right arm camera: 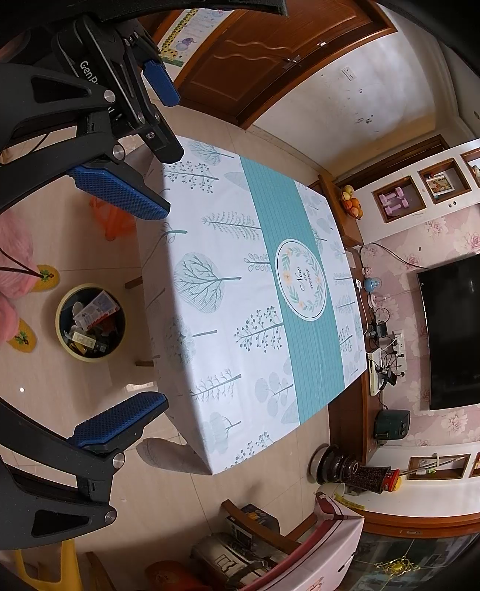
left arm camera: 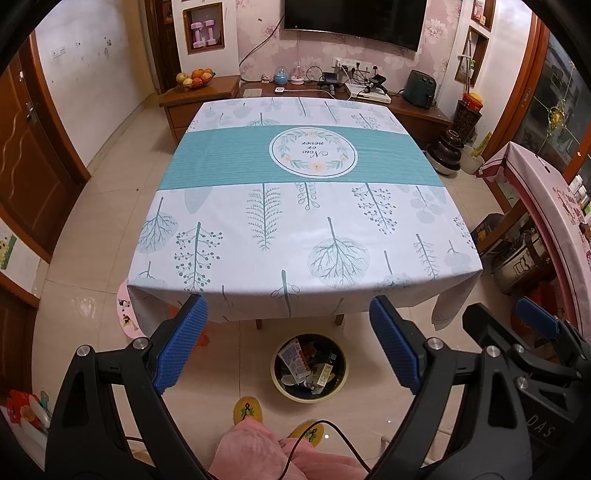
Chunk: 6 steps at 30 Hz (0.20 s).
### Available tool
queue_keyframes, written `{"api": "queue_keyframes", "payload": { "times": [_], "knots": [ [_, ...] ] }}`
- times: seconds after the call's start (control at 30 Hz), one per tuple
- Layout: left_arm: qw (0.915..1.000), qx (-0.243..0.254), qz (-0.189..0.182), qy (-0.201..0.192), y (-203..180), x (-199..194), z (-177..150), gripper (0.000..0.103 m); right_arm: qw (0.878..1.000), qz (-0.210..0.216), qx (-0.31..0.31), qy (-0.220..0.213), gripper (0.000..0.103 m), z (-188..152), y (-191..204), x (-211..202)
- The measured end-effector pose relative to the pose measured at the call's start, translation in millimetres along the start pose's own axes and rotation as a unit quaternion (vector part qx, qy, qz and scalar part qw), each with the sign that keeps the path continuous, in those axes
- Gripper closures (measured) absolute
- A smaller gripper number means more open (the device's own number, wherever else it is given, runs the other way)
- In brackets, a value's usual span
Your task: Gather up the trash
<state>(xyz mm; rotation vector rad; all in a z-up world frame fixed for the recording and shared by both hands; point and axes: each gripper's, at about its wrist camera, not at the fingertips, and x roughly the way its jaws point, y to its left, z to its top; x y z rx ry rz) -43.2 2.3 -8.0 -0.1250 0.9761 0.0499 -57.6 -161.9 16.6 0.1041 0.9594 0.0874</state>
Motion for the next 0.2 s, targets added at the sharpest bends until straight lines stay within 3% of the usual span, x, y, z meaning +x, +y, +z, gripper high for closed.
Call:
{"api": "queue_keyframes", "payload": {
  "times": [0.2],
  "knots": [
    [1.0,0.0,-0.001,0.001,-0.1,-0.3,-1.3,0.015,1.0,0.0,0.0,0.0,0.007,0.6,-1.1,0.5]
  ]
}}
